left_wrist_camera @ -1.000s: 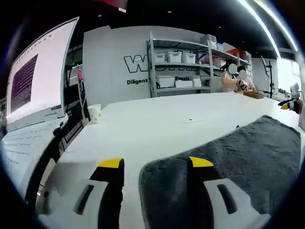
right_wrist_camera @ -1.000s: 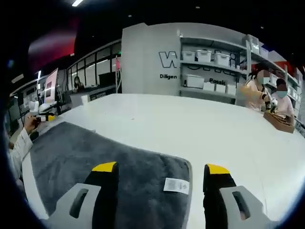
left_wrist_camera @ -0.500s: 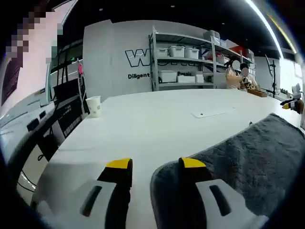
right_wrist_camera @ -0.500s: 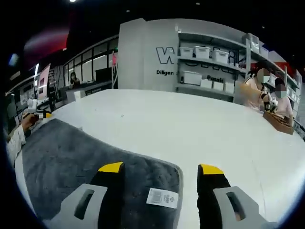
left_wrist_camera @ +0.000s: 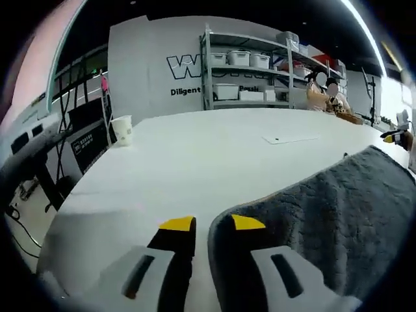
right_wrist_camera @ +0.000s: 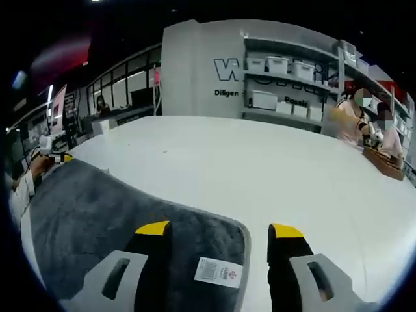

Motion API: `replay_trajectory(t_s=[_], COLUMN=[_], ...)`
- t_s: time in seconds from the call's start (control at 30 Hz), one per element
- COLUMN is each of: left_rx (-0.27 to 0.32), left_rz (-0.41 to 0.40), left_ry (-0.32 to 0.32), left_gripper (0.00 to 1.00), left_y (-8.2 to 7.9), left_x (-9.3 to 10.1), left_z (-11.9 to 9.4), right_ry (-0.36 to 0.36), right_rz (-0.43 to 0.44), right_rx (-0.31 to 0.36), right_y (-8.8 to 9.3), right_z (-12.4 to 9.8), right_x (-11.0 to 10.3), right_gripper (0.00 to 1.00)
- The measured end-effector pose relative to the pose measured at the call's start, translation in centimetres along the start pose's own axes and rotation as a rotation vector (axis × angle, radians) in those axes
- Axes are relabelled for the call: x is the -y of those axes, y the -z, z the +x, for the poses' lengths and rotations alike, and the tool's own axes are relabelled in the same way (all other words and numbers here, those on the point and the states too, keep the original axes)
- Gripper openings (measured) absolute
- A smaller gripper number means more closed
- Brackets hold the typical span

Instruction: Open the folded towel by lifting each exposed corner and separating the folded layers until the towel lies flat within the target outline without major curled edges

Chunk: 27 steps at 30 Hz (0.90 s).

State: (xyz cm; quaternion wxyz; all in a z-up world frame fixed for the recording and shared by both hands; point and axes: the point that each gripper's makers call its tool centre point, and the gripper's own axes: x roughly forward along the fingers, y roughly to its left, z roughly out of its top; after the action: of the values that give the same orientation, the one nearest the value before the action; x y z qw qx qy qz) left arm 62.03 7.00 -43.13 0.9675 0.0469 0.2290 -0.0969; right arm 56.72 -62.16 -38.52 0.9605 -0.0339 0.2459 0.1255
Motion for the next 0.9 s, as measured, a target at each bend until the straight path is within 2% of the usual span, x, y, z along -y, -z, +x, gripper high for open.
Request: replay_trajectory(t_s=[0.3, 0.43, 0.5, 0.57, 0.63, 0.9], left_rx=[-0.006, -0.005, 0.001, 0.001, 0.002, -0.001], left_rz=[-0.004, 0.016, 0.025, 0.033, 0.041, 0.05], left_ry=[0.048, 0.057, 0.064, 0.065, 0.064, 0.066], left_gripper=[0.09, 0.09, 0.07, 0.07, 0.06, 0.04], left_y=[0.3, 0.4, 0.3, 0.4, 0.4, 0.4], left_x=[0.8, 0.8, 0.8, 0.9, 1.1, 1.1], left_z=[0.0, 0.0, 0.1, 0.0, 0.0, 0.0], right_ry=[0.021, 0.054, 0.11, 0.12, 0.114, 0.081], right_rz=[0.034, 0.019, 0.003, -0.028, -0.02, 0.017], right_rx=[0.011, -0.027, -0.057, -0.078, -0.094, -0.135], right_y=[-0.4, 0.3, 0.8, 1.2, 1.7, 3.4], right_z=[0.5, 1.3, 1.8, 2.4, 3.1, 4.6], right_x=[1.2, 2.2, 3.5, 4.0, 4.3, 4.2], right_gripper=[0.52, 0.46, 0.45, 0.36, 0.31, 0.26])
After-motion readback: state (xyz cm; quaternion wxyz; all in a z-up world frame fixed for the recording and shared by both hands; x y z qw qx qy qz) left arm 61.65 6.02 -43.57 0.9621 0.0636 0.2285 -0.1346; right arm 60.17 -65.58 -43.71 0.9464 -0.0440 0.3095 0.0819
